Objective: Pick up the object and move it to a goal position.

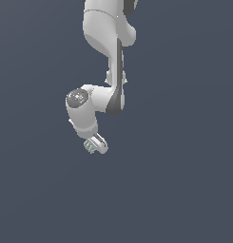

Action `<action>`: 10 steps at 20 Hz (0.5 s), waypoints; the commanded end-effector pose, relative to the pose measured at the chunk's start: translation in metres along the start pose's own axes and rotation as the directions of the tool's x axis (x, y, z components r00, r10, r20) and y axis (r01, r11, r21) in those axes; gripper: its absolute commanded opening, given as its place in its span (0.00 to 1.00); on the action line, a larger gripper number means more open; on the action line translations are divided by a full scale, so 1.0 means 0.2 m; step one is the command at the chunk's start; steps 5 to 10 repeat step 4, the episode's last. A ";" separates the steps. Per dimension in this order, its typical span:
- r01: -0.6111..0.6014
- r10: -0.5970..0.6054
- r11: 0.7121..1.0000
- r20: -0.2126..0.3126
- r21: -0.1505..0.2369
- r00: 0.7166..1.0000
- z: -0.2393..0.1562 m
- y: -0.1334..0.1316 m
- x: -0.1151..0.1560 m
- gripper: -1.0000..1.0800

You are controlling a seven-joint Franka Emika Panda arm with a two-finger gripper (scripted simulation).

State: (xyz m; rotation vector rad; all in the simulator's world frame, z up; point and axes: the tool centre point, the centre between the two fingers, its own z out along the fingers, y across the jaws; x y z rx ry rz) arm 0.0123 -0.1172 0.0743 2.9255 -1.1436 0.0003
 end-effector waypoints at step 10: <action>0.002 -0.002 1.000 0.000 0.000 1.000 0.00 0.00 0.01 0.00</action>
